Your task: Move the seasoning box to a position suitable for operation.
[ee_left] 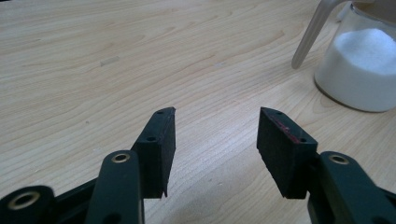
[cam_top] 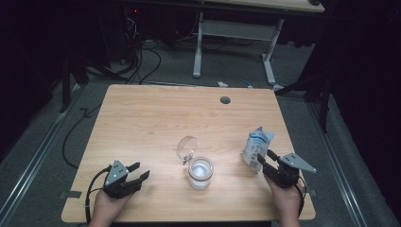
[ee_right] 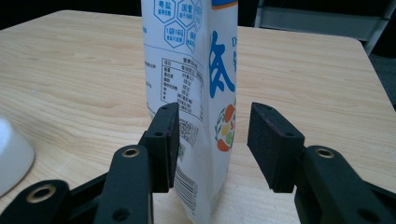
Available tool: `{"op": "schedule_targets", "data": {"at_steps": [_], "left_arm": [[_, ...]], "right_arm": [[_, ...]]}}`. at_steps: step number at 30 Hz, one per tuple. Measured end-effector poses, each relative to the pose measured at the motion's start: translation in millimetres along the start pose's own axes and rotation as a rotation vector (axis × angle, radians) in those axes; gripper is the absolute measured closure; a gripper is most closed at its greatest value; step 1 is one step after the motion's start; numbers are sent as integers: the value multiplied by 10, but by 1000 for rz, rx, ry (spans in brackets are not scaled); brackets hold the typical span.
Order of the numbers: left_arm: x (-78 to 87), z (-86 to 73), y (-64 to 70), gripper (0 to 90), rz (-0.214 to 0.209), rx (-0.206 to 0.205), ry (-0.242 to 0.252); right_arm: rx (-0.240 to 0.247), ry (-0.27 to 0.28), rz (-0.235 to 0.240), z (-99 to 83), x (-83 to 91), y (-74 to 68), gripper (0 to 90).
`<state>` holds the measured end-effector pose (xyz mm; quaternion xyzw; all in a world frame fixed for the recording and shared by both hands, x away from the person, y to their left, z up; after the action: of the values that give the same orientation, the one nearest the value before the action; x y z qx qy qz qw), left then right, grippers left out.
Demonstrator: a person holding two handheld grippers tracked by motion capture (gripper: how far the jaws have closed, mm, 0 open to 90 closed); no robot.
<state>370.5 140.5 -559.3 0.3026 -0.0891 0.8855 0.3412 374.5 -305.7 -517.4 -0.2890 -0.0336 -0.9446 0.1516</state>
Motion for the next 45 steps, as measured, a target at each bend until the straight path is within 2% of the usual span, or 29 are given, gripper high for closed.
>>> {"op": "schedule_targets", "data": {"at_steps": [5,9,14,18,26,37,45], "left_arm": [[-39,28,7,467,4,0,-1],[-76,52,-15,456,8,22,-8],[-118,86,-12,453,15,24,-11],[-143,109,-18,439,6,43,-14],[-177,126,-18,427,14,44,-21],[-201,129,-14,416,12,47,-33],[-203,124,-24,416,14,51,-30]], "right_arm": [[-7,-13,-18,-47,21,11,550],[-8,-23,-30,-85,41,8,571],[1,-35,-45,-139,78,-15,578],[9,-45,-36,-194,98,-67,593],[37,-42,-33,-194,101,-155,616],[75,-53,-14,-184,44,-355,633],[58,-58,-29,-198,46,-324,630]]}}
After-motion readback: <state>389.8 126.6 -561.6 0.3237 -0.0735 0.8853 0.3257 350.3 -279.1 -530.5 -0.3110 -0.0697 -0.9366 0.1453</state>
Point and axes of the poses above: each handheld gripper's, and its own axes: x roughly backward along the jaws, z roughly out of its top, y roughly to its right, the point moved 8 cm from there along -x, roughly forward along the jaws, and after that the axes turned 9 degrees about -y, right-handed, at the moved point
